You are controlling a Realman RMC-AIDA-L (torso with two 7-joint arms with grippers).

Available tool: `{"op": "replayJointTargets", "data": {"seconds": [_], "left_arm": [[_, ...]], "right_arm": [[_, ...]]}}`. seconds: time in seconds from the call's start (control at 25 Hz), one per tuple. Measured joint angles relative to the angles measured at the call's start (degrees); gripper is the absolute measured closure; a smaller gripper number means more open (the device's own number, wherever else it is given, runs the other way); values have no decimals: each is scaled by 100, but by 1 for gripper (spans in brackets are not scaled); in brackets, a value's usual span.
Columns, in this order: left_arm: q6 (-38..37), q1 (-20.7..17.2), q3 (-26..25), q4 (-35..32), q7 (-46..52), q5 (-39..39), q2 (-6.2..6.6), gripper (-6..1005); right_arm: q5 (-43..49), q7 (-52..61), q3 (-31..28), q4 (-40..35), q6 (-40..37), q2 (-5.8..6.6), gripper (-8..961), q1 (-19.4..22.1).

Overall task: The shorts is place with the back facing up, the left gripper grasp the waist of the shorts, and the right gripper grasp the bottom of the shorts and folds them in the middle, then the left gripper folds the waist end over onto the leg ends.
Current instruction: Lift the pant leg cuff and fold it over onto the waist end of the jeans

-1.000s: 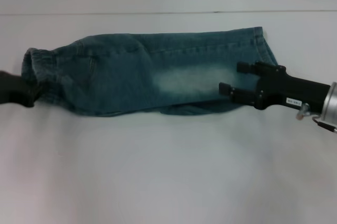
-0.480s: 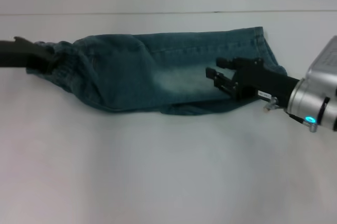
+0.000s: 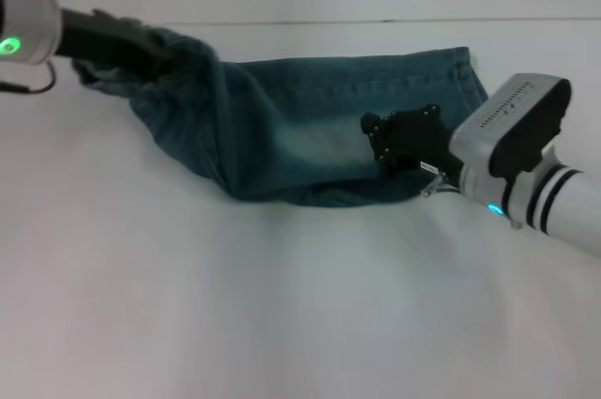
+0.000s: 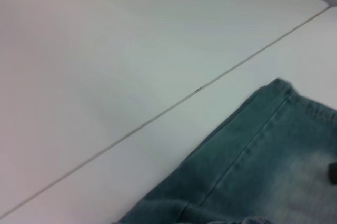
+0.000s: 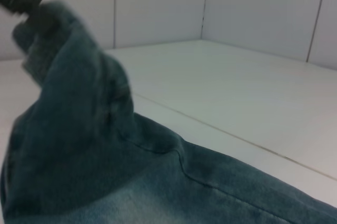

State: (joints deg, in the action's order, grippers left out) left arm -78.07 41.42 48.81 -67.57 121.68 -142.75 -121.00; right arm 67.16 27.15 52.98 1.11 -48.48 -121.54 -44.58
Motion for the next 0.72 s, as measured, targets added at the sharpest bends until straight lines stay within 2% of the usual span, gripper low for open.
{"op": "replayJointTargets", "data": {"seconds": [0.16, 0.56, 0.68, 0.72], "left_arm": [[-84, 339, 336, -113, 373, 1, -25, 935], [-157, 1512, 842, 55, 1070, -1, -86, 924], [-118, 1765, 923, 212, 1167, -1, -151, 921], [-75, 1843, 949, 274, 1179, -4, -187, 920]], "right_arm": [[-15, -284, -269, 218, 265, -1, 954, -269], [18, -385, -400, 527, 1031, -1, 954, -890], [166, -373, -404, 821, 1283, -1, 954, -1248], [166, -373, -404, 821, 1283, -1, 954, -1248]]}}
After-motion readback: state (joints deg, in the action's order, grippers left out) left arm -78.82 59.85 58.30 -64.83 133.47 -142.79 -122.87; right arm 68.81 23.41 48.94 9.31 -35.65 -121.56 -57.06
